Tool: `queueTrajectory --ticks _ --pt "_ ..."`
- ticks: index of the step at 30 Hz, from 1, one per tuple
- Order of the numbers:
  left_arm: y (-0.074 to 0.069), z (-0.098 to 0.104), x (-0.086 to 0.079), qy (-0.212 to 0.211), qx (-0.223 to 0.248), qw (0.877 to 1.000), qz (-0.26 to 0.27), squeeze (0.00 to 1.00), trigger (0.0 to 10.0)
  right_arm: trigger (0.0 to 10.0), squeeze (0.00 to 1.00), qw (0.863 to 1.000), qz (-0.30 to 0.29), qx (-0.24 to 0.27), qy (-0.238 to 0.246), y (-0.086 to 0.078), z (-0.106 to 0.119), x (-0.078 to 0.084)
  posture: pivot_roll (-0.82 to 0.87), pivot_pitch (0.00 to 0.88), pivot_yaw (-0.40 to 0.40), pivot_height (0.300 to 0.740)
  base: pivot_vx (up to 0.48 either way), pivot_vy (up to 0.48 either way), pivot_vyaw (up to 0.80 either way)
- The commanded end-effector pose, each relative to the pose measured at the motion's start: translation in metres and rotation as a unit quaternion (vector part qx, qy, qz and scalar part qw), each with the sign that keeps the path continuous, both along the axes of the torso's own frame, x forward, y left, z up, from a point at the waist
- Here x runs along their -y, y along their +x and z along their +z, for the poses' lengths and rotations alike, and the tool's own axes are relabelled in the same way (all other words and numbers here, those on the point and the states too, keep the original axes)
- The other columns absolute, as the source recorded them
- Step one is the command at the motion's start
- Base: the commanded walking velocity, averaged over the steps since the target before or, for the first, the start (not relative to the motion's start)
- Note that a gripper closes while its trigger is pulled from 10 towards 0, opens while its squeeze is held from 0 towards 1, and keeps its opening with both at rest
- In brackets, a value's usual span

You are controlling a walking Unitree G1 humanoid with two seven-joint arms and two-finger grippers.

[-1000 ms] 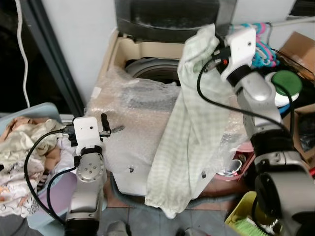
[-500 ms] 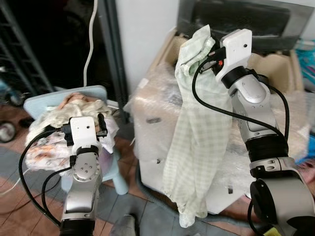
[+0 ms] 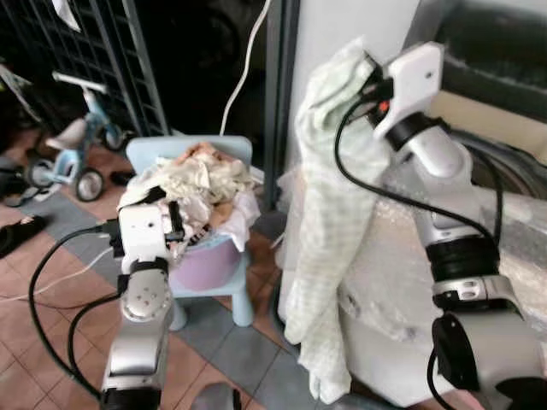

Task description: Clothes washing

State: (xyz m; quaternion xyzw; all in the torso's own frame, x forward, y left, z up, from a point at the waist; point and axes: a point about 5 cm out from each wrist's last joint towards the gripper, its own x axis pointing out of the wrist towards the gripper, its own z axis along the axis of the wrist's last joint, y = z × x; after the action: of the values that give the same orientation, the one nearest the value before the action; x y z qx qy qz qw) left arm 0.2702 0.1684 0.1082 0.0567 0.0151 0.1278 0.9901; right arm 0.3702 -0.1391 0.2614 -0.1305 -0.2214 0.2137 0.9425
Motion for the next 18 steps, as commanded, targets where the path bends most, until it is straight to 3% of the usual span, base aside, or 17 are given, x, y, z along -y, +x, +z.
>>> queueTrajectory --ticks 1,7,14,15,16,18 --pt "0.001 0.003 0.002 -0.003 0.003 1.0 -0.006 0.0 10.0 10.0 0.0 1.0 -0.002 0.008 0.003 -0.001 0.006 0.003 0.0 0.0 0.019 0.74 0.0 0.0 0.59" --pt "0.001 0.002 0.002 0.001 0.003 1.0 -0.01 0.0 10.0 10.0 0.0 0.999 0.014 -0.004 -0.029 0.003 0.006 0.001 0.0 0.0 0.025 0.74 0.141 0.0 0.0" --pt "0.004 0.003 0.006 -0.005 0.007 1.0 -0.012 0.0 10.0 10.0 0.0 0.994 0.052 -0.043 -0.081 0.023 0.03 0.001 0.0 0.0 0.014 0.74 0.326 0.0 0.0" --pt "0.004 0.002 0.006 -0.007 0.006 1.0 -0.01 0.0 10.0 10.0 0.0 0.995 0.031 -0.06 -0.075 0.03 0.036 0.008 0.0 0.0 0.013 0.74 0.0 0.0 0.0" --pt "0.005 0.003 0.007 -0.008 0.009 1.0 -0.011 0.0 10.0 10.0 0.0 0.994 -0.052 -0.085 -0.04 0.042 0.055 0.033 0.0 0.0 0.01 0.74 0.0 0.0 0.0" --pt "0.005 0.003 0.007 -0.007 0.009 1.0 -0.012 0.0 10.0 10.0 0.0 0.98 -0.177 -0.092 0.018 0.046 0.076 0.069 0.0 0.0 0.008 0.74 0.0 0.0 0.0"
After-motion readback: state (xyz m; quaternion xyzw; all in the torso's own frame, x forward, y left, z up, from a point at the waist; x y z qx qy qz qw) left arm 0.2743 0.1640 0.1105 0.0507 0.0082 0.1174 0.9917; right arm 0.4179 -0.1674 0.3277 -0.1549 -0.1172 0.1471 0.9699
